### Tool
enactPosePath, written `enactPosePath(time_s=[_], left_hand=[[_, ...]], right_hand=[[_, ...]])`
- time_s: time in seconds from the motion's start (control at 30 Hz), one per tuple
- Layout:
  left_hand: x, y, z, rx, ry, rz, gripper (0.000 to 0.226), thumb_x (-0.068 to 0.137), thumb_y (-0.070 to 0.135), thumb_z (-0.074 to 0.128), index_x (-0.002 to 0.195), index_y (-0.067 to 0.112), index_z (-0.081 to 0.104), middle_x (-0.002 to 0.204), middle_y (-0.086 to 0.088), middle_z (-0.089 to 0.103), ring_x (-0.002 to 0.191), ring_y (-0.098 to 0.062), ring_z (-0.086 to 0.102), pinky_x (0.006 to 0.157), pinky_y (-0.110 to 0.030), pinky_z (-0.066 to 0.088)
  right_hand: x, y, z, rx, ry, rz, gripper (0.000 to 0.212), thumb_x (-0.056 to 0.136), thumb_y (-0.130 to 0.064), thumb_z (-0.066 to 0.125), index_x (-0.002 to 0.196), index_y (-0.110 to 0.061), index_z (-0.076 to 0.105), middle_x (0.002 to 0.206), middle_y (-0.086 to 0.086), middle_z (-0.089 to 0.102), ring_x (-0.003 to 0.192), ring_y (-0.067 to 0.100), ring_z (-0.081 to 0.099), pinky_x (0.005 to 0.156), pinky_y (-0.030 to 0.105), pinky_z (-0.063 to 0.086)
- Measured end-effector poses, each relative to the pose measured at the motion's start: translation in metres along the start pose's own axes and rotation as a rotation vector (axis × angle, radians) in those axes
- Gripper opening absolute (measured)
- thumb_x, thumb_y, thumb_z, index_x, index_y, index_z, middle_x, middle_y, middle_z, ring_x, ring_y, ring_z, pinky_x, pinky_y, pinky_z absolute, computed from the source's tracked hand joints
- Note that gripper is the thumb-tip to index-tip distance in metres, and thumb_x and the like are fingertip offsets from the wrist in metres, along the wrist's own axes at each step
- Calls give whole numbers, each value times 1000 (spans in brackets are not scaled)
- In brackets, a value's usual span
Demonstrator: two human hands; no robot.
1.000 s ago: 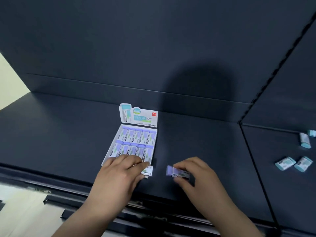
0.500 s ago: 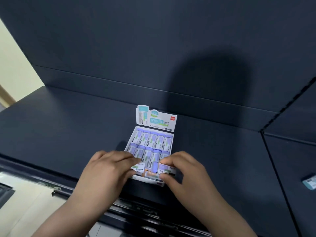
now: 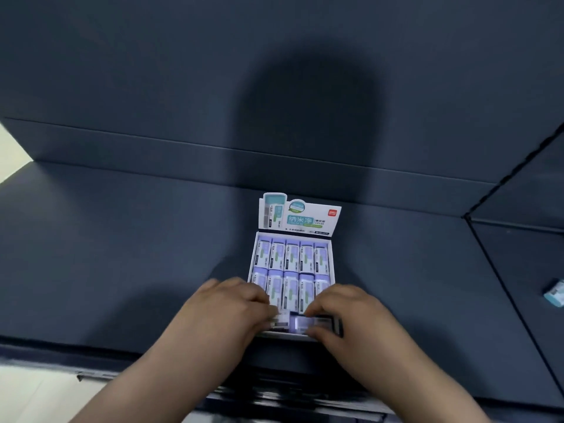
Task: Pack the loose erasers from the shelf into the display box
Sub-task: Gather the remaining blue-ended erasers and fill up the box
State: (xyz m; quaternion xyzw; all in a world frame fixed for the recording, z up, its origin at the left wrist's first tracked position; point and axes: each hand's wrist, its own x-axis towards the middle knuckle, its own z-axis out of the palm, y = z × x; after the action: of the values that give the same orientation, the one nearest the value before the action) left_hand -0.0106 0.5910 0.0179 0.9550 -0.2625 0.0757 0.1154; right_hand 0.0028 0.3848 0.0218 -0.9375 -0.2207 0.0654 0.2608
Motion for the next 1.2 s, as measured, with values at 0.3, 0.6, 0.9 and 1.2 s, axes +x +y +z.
enactPosePath(time_s=[0.3, 0.6, 0.9, 1.2], left_hand=[[-4, -4, -9, 94, -121, 135, 25, 51, 46, 85, 71, 40, 71, 71, 19, 62, 67, -6, 62, 52, -25, 45], [-5, 2, -5, 88, -113, 174, 37, 78, 47, 40, 95, 36, 70, 86, 20, 66, 73, -6, 63, 57, -26, 48], [-10, -8, -6, 91, -136, 189, 22, 78, 49, 55, 86, 36, 71, 91, 21, 65, 82, -3, 62, 65, -23, 48], [-2, -13, -4, 28, -107, 62, 49, 83, 51, 31, 102, 28, 71, 106, 13, 68, 101, -7, 63, 85, -29, 48]], right_hand=[[-12, -14, 2, -237, -41, 4, 29, 88, -52, 44, 104, -39, 65, 96, -16, 53, 100, 5, 46, 80, 26, 27], [-11, -32, 12, -377, 45, 31, 29, 72, -52, 53, 88, -36, 71, 73, -15, 58, 69, 10, 60, 58, 24, 42], [-18, -38, 15, -467, 82, 123, 29, 77, -51, 49, 86, -34, 72, 77, -14, 59, 73, 10, 61, 62, 26, 42], [-16, -32, 23, -389, 199, 174, 37, 80, -48, 56, 108, -27, 68, 106, -7, 64, 96, 18, 62, 75, 33, 43]])
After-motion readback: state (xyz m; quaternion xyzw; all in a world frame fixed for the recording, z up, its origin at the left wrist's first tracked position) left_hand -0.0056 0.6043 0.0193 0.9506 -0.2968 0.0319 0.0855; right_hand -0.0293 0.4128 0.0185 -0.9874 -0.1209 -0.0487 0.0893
